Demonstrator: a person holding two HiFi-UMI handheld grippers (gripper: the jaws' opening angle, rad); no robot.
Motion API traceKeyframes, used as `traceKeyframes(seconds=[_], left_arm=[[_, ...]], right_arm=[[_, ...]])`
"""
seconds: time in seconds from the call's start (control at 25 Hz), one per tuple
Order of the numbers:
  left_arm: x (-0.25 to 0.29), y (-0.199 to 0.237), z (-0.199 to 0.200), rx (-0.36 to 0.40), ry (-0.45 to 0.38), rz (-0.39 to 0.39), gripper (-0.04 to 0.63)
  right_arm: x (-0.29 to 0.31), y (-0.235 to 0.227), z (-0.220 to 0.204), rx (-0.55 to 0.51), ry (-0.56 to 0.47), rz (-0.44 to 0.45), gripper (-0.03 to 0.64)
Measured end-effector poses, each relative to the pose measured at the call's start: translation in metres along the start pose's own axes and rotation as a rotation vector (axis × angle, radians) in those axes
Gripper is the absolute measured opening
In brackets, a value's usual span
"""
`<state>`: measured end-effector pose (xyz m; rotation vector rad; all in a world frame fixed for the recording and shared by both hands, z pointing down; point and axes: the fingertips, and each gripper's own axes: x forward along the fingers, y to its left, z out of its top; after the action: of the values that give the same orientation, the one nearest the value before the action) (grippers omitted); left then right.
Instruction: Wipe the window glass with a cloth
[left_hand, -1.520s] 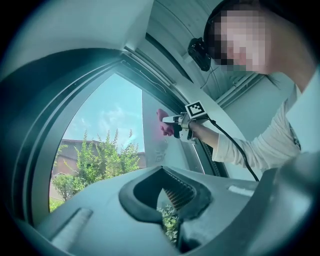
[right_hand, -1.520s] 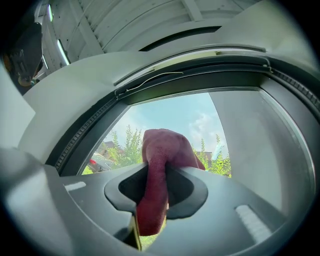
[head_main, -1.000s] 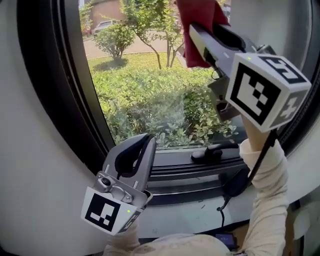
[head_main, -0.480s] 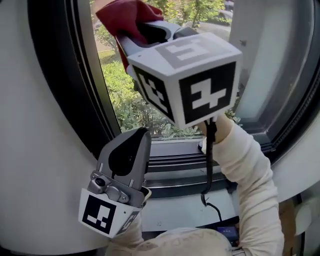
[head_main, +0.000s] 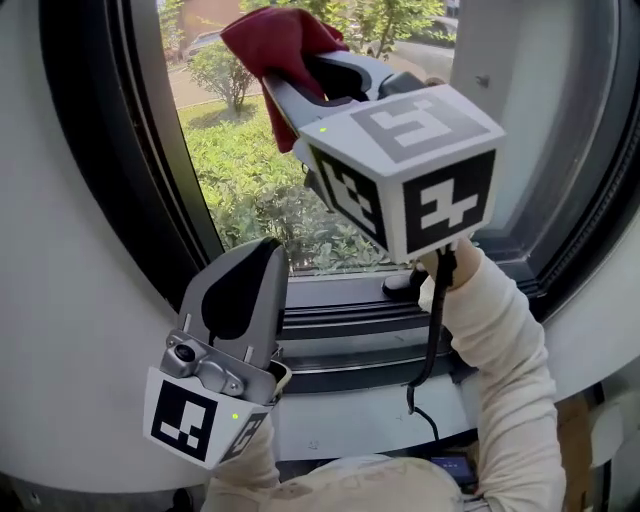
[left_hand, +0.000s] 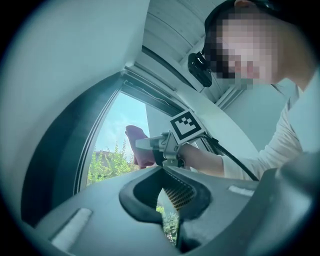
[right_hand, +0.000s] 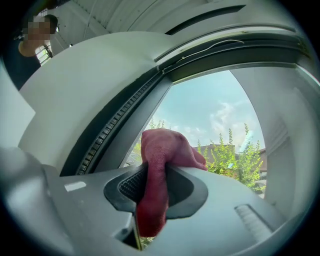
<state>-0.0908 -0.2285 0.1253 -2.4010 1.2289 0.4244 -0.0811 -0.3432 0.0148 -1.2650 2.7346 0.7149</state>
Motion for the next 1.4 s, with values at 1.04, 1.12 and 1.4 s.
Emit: traceKeyframes(seconds=[1.04,1.12,1.4], left_arm=[[0.069,-0.013,-0.031,0.034,0.031,-0.057,0.002],[0.063,-0.002,-0.033,0.027,0.031,-0.042,0.002],[0.035,0.037,-0.018,-0.003,0.010,-0.002,0.001]], right_arm=[[-0.097,-0.104,-0.045,0.163,-0.087,-0.135,0.110],[-0.086,-0.089,-0.045,0.160,-0.089,-0.122,0.110],[-0.034,-0.022,-0.031,0.128,-0.072,-0.066,0.112]])
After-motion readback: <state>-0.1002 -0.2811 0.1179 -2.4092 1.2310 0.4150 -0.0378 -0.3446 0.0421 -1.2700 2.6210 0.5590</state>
